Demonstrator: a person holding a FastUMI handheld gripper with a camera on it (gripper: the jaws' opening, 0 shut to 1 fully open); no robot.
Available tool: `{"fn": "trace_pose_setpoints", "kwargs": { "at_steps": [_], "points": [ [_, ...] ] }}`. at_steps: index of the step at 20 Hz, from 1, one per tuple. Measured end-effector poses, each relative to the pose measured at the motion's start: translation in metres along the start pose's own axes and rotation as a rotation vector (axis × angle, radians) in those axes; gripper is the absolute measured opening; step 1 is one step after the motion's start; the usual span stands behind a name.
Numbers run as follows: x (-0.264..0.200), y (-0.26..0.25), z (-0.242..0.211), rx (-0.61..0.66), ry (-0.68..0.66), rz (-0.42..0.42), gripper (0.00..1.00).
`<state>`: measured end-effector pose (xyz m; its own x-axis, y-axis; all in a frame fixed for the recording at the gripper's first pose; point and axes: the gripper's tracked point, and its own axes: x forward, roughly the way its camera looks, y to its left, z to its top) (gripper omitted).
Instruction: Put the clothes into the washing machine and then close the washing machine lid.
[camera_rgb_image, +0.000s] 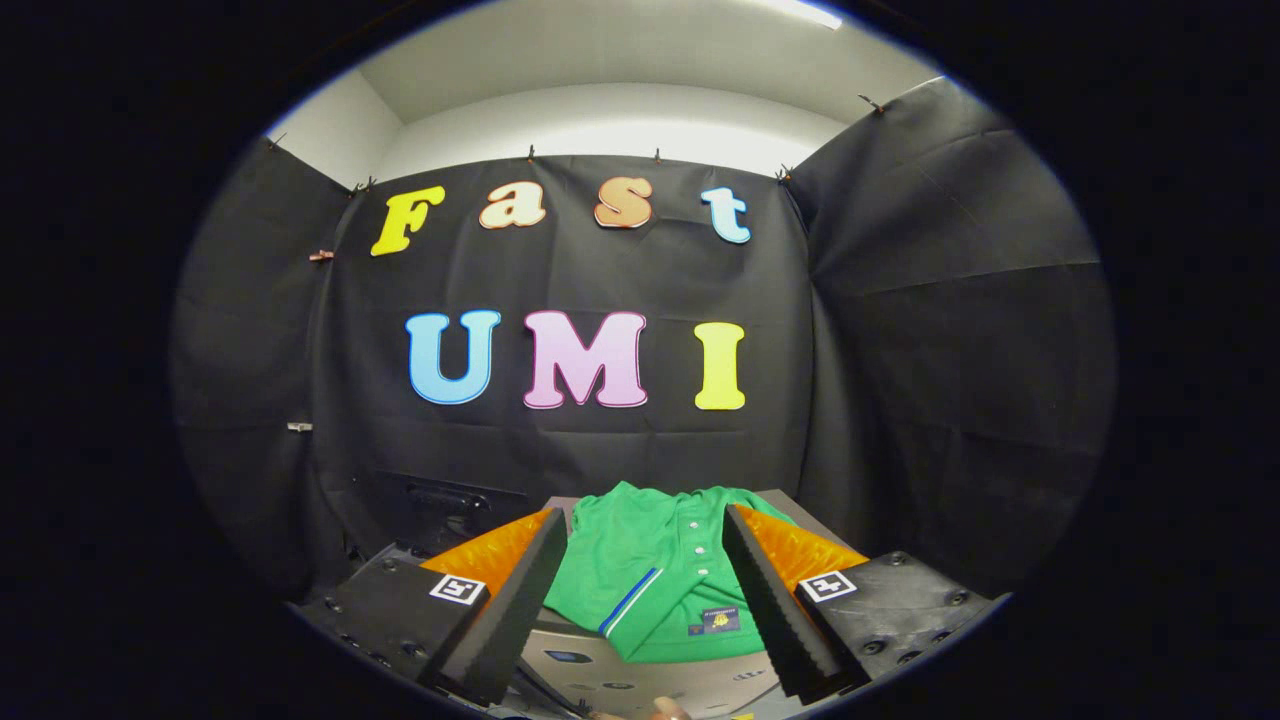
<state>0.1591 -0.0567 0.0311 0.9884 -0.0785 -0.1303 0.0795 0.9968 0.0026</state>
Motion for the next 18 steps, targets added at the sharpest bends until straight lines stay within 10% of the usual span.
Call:
{"fn": "trace_pose_setpoints", "kwargs": {
  "at_steps": [18],
  "points": [
    [0.175, -0.027, -0.098, -0.035, 0.502, -0.058, 0.99]
  ]
}}
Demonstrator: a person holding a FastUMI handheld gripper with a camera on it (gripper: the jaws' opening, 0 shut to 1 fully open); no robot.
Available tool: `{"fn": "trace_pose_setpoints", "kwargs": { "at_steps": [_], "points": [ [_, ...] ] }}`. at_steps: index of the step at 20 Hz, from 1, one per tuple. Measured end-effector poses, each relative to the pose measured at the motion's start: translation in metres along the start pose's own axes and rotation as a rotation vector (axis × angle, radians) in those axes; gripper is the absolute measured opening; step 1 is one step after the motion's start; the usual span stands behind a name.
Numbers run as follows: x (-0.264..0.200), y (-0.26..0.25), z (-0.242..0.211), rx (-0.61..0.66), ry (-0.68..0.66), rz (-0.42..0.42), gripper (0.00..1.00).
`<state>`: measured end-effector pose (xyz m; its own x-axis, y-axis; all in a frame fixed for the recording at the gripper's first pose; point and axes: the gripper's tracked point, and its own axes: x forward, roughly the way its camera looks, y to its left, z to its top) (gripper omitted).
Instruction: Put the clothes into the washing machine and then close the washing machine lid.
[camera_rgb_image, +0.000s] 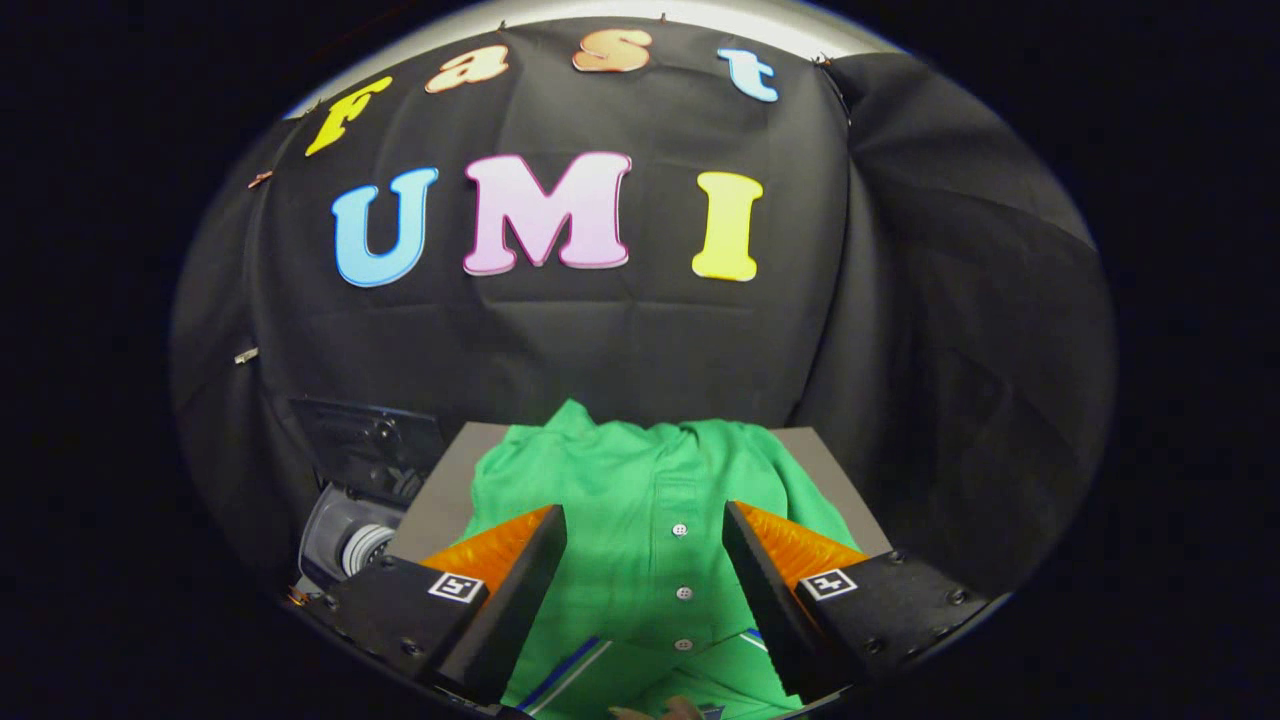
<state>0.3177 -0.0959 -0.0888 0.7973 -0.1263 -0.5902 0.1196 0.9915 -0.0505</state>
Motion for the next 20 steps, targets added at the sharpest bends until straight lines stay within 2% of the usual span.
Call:
{"fn": "trace_pose_setpoints", "kwargs": {
  "at_steps": [5, 8, 14, 18, 20],
  "points": [
    [0.021, -0.015, -0.023, 0.033, 0.113, -0.043, 0.99],
    [0.027, -0.016, -0.037, 0.051, 0.198, -0.032, 0.99],
    [0.032, -0.016, -0.037, 0.049, 0.257, -0.062, 0.99],
    [0.035, -0.013, -0.038, 0.034, 0.322, -0.042, 0.98],
    [0.035, -0.014, -0.035, 0.018, 0.326, -0.056, 0.65]
  ]
}}
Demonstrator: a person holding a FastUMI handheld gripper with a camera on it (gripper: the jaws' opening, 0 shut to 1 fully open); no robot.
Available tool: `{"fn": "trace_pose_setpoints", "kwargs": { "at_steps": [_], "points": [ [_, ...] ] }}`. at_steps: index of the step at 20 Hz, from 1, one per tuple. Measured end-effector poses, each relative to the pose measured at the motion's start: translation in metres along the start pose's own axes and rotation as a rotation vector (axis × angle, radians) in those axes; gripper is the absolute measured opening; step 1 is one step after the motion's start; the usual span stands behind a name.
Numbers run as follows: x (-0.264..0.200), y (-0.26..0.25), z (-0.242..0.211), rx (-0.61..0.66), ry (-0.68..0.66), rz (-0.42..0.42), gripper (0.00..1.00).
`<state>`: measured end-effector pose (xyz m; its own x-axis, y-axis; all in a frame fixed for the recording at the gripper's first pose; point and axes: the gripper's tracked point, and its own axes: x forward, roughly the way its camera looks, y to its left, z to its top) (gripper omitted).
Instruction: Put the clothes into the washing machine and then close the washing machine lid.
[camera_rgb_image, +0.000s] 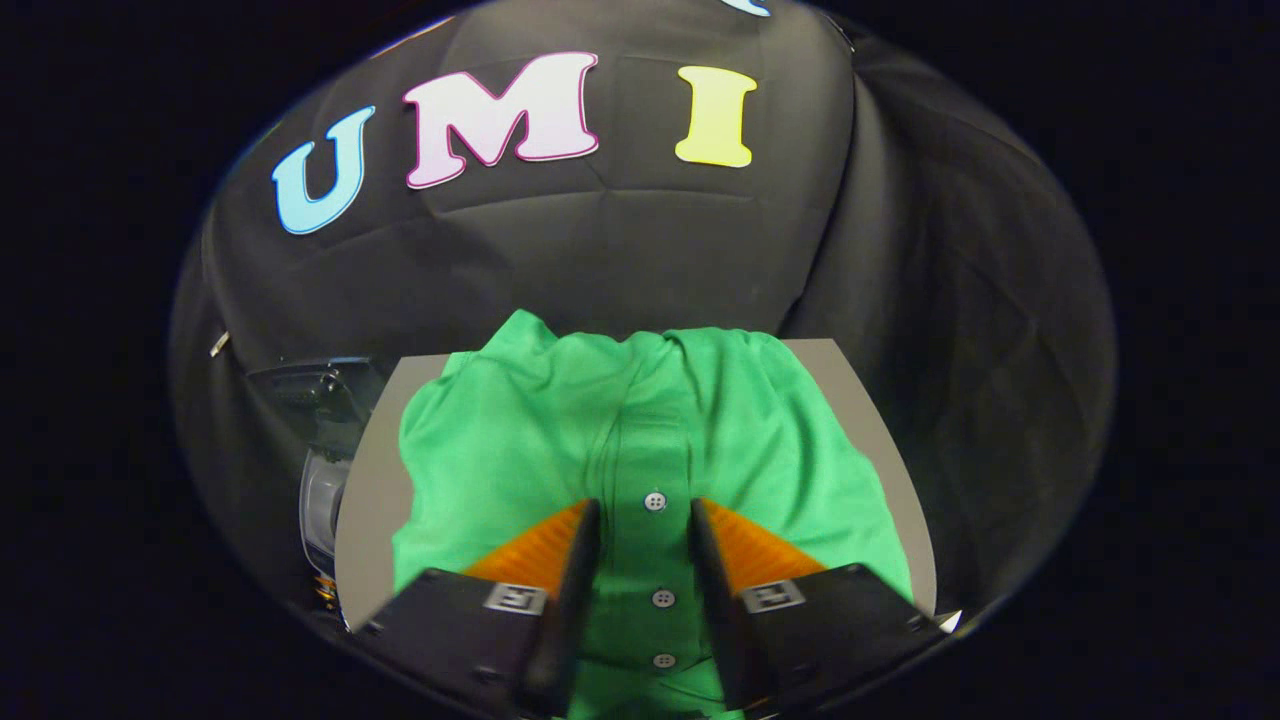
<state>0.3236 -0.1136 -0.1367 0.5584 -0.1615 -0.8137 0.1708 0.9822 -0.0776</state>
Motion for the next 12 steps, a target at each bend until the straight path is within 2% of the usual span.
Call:
{"fn": "trace_pose_setpoints", "kwargs": {
  "at_steps": [3, 5, 12],
  "points": [
    [-0.002, 0.000, 0.001, -0.046, -0.019, -0.021, 0.16],
    [-0.001, 0.000, 0.001, -0.057, -0.037, -0.026, 0.05],
    [-0.021, 0.001, 0.008, -0.014, -0.102, -0.017, 0.05]
  ]
}}
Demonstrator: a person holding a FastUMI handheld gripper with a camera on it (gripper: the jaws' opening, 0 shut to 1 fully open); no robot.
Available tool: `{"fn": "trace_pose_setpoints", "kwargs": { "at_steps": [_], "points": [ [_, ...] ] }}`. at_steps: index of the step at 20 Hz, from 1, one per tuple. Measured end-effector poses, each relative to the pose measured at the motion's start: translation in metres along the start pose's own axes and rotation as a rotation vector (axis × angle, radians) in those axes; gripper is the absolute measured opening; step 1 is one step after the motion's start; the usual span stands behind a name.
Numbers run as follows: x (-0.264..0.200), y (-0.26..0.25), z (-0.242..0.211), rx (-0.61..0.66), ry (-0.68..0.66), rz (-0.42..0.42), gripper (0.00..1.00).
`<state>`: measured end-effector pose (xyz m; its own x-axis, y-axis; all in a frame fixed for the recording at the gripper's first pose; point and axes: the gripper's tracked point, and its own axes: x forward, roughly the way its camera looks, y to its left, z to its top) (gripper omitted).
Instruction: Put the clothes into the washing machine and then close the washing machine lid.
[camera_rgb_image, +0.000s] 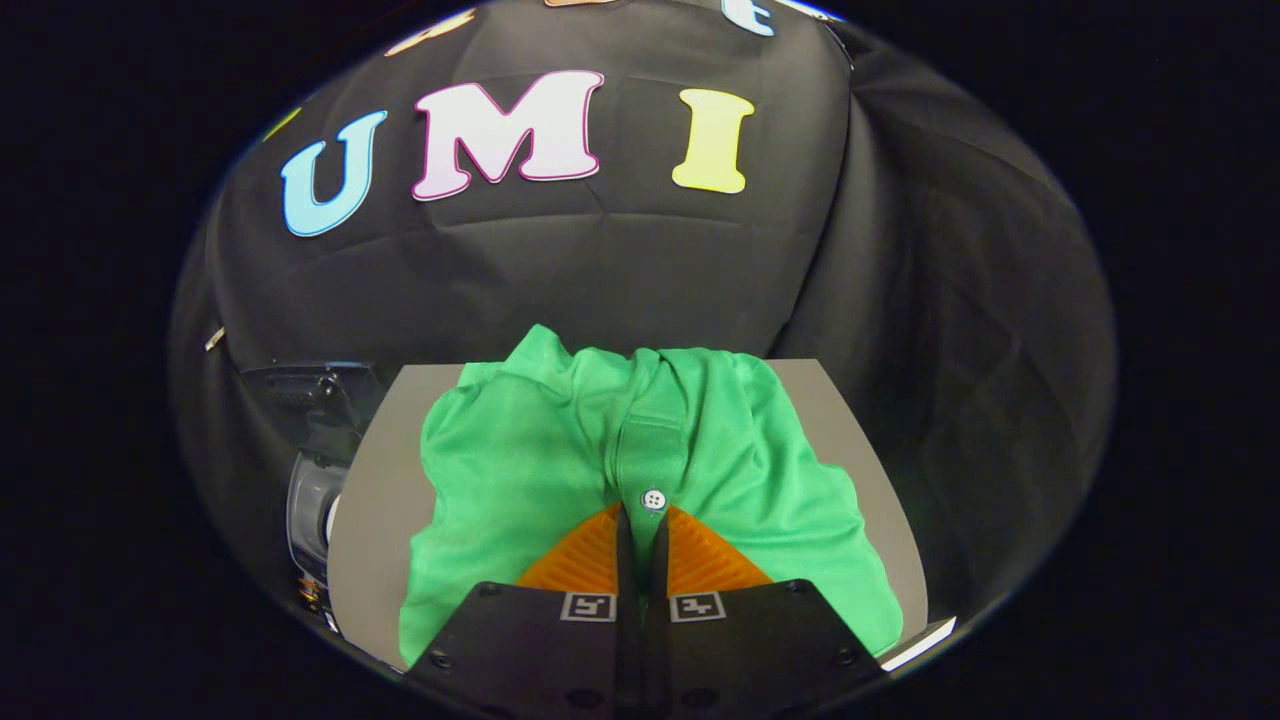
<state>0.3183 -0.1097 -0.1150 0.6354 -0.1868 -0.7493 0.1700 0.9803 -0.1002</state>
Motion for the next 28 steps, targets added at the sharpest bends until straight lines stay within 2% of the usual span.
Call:
{"fn": "trace_pose_setpoints", "kwargs": {
  "at_steps": [5, 12, 16, 22, 28],
  "points": [
    [-0.045, 0.003, 0.031, 0.024, -0.114, 0.010, 0.05],
    [-0.135, 0.024, 0.093, 0.039, -0.325, 0.092, 0.05],
    [-0.172, 0.053, 0.115, 0.035, -0.385, 0.168, 0.04],
    [-0.208, 0.127, 0.129, -0.044, -0.445, 0.287, 0.05],
    [-0.215, 0.226, 0.119, -0.168, -0.450, 0.441, 0.04]
  ]
}}
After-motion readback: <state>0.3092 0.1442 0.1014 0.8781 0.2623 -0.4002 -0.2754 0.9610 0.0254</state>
